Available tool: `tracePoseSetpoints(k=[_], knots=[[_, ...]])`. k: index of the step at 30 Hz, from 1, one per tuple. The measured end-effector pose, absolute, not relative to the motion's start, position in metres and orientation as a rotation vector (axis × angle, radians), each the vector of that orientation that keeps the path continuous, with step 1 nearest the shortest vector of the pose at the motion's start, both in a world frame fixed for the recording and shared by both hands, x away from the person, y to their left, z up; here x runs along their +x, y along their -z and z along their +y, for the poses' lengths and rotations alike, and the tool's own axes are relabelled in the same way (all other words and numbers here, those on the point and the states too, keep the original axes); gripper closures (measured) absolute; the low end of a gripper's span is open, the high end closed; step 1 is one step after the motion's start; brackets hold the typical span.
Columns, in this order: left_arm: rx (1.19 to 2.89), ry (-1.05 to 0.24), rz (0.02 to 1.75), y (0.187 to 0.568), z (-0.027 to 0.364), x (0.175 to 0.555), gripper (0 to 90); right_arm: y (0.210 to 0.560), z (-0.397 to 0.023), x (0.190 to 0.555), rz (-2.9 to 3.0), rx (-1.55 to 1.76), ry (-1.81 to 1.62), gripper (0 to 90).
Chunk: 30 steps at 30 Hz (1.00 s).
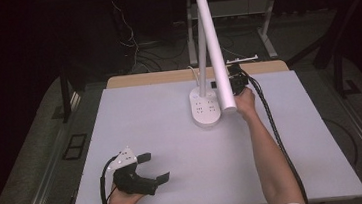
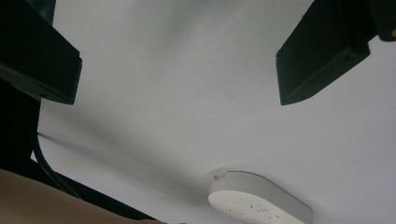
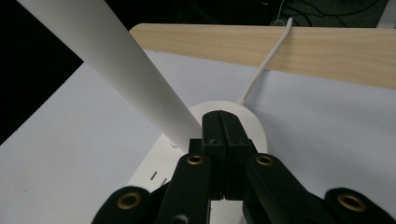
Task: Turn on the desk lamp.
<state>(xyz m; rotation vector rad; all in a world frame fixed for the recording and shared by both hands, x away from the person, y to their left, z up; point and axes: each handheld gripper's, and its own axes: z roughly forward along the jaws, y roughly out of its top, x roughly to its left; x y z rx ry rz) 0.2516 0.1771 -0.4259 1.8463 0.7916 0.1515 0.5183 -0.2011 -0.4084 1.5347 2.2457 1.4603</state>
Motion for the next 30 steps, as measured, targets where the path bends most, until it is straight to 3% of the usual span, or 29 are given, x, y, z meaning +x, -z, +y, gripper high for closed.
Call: tracePoseSetpoints(k=[30], knots=[[1.847, -0.152, 0.786, 0.426, 0.177, 0.252, 0.0, 0.434, -0.189, 0.526, 2.283, 1.558, -1.364, 89.8]])
